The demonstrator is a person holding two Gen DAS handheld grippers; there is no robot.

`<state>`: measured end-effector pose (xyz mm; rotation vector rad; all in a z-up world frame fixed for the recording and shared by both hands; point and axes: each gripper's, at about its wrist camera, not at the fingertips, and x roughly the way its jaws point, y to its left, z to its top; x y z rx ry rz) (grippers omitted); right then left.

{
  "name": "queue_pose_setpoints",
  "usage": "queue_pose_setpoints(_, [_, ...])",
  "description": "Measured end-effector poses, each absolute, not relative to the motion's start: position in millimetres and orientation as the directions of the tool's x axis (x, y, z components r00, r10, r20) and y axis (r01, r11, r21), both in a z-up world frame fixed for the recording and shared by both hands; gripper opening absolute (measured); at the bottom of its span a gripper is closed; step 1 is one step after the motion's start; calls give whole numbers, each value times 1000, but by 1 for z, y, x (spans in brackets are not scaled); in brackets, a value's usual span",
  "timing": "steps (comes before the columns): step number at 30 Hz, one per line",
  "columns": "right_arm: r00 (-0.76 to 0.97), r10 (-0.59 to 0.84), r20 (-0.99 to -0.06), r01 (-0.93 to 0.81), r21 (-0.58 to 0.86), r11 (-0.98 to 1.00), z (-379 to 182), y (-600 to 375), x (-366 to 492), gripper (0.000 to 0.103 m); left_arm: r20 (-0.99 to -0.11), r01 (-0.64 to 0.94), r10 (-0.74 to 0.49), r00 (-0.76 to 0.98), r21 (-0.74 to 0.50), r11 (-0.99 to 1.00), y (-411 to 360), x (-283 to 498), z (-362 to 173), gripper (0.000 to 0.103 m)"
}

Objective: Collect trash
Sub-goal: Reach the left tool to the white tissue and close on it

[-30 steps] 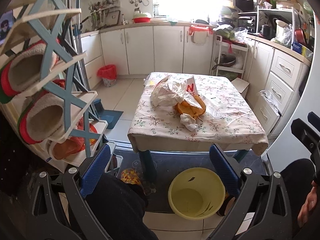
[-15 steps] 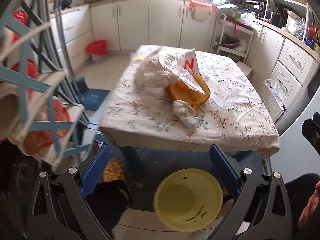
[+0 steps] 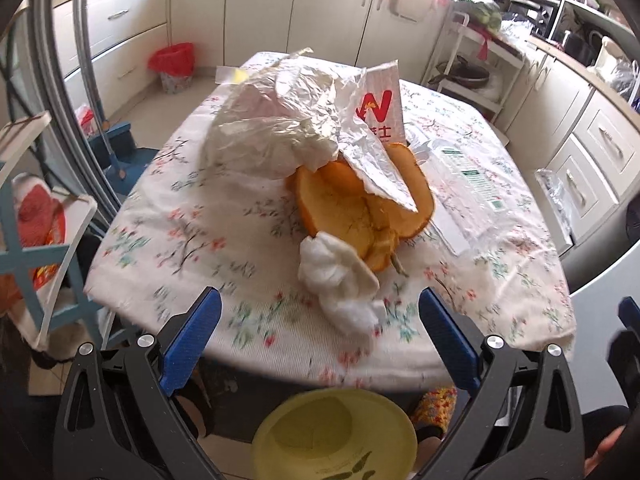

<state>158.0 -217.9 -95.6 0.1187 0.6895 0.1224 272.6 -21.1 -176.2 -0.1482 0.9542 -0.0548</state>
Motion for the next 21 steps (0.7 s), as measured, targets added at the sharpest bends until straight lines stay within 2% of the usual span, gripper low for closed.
queue_pose_setpoints(2, [760,160,-630,-76,158,985,-98,-218,159,96,-812,-21,-100,575,-137,990,-24,282,-181,92])
queue_pose_setpoints(4, [756,166,-633,-75,169,983,-99,-221,161,96,-818,-21,-91,568,-125,992,-25,289,-186,85])
queue_pose_setpoints(6, [757,170,-631,-72,178,981,-99,-223,163,96,-825,-11,-107,555,-136,991,-24,294,-192,66])
queue_pose_setpoints(7, [756,171,-632,-70,181,981,-99,-223,164,96,-828,-5,-123,547,-151,989,-22,295,-194,63])
queue_pose_setpoints(9, [757,174,-629,-69,187,980,-98,-224,165,96,-826,8,-127,549,-146,989,-22,295,-193,44])
queue_pose_setpoints(12, [760,176,-625,-78,181,980,-95,-222,167,96,-828,40,-181,530,-189,981,-18,293,-193,26])
queue_pose_setpoints(15, [758,176,-628,-87,170,982,-92,-220,175,96,-827,54,-202,525,-204,977,-14,289,-190,20])
queue_pose_setpoints(21, [722,139,-678,-121,74,990,-103,-201,217,96,-818,68,-233,526,-232,970,-1,277,-181,18])
